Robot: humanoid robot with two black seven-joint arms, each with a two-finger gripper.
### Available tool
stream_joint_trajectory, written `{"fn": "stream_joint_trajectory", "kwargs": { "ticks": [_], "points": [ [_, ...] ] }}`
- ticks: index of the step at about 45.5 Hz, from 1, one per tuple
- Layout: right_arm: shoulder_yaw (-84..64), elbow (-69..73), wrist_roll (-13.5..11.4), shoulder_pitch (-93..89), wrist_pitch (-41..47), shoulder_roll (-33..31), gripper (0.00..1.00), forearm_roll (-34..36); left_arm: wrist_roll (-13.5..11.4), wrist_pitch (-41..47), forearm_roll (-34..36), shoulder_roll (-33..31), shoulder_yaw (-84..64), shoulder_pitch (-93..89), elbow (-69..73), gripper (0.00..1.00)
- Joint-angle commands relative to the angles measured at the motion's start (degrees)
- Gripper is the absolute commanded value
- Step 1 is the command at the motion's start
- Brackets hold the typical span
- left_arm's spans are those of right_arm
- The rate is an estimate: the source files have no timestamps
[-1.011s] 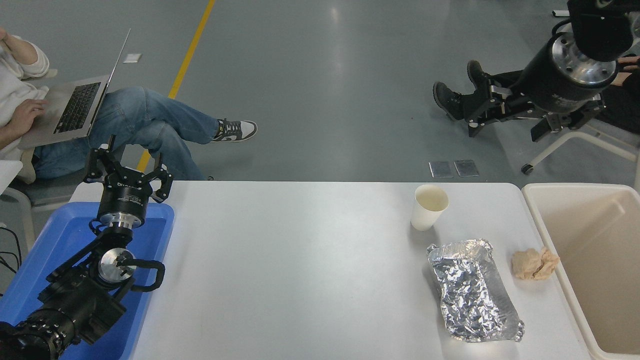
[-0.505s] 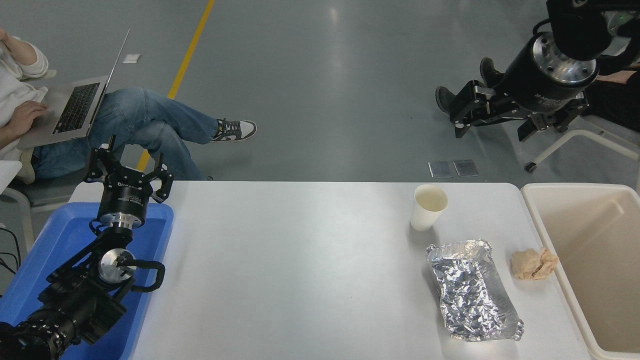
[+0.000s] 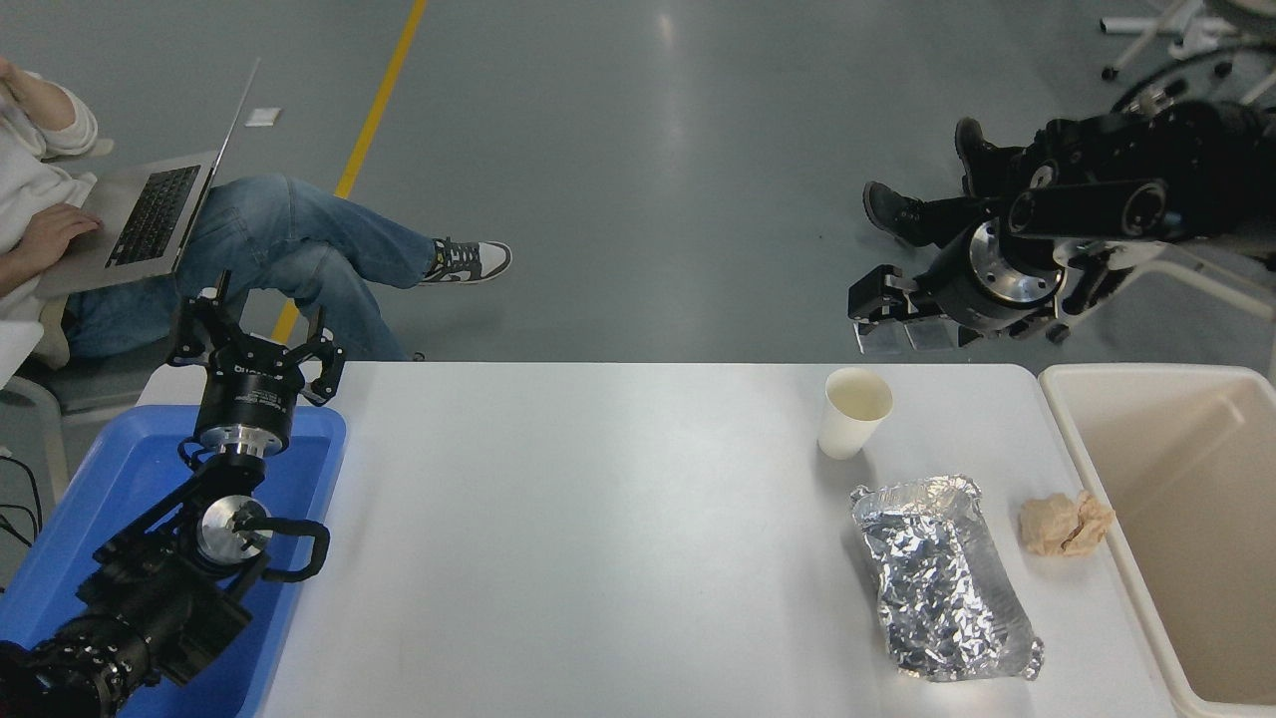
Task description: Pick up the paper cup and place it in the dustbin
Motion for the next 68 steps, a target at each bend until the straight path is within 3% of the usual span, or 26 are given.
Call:
{"fn": "stream_joint_trajectory", "kwargs": {
  "ticks": [1,24,28,38,43,46,50,55,56,63,68],
  "points": [
    [4.9,-12.1,-0.1,-14.3,-3.9,2.6,1.00,-1.6,0.0,0.0,0.0,0.0,0.0,0.0,0.0,0.99],
    [10.1,-26.5,-0.2,-28.9,-9.3,5.6,0.97,-1.4,0.0,0.0,0.0,0.0,-0.1,-0.1,0.0,0.99],
    [10.3,-26.7,-0.2,-29.2,-10.7,5.8,0.90,-1.5,0.0,0.0,0.0,0.0,-0.1,-0.1,0.1,0.99],
    [10.2,-28.2,-0.4,-30.6,-13.0,5.7,0.90,-1.4,0.0,0.0,0.1,0.0,-0.1,-0.1,0.1,0.99],
    [10.3,-28.2,-0.5,-31.6,-13.1,5.7,0.83,-1.4,0.0,0.0,0.1,0.0,-0.1,-0.1,0.0,0.99],
    [10.3,-28.2,-0.5,-32.0,-13.1,5.8,0.72,-1.2,0.0,0.0,0.1,0.0,-0.1,-0.1,0.0,0.99],
    [10.6,-28.1,-0.5,-32.4,-13.1,5.7,0.64,-1.1,0.0,0.0,0.0,0.0,-0.1,-0.1,0.0,0.99],
    [11.5,-28.1,-0.5,-32.6,-13.0,5.7,0.44,1.0,0.0,0.0,0.0,0.0,-0.1,-0.1,0.0,0.99],
    [11.5,-28.1,-0.5,-32.5,-13.0,5.5,0.30,1.5,0.0,0.0,0.1,0.0,-0.1,-0.1,0.0,0.99],
    [11.5,-27.9,-0.5,-32.0,-12.7,5.2,0.02,1.6,0.0,0.0,0.0,0.0,-0.1,-0.1,0.0,0.99],
    [11.5,-27.6,-0.5,-32.0,-12.2,5.1,0.00,1.7,0.0,0.0,0.1,0.0,-0.1,-0.1,0.0,0.99]
  ]
}}
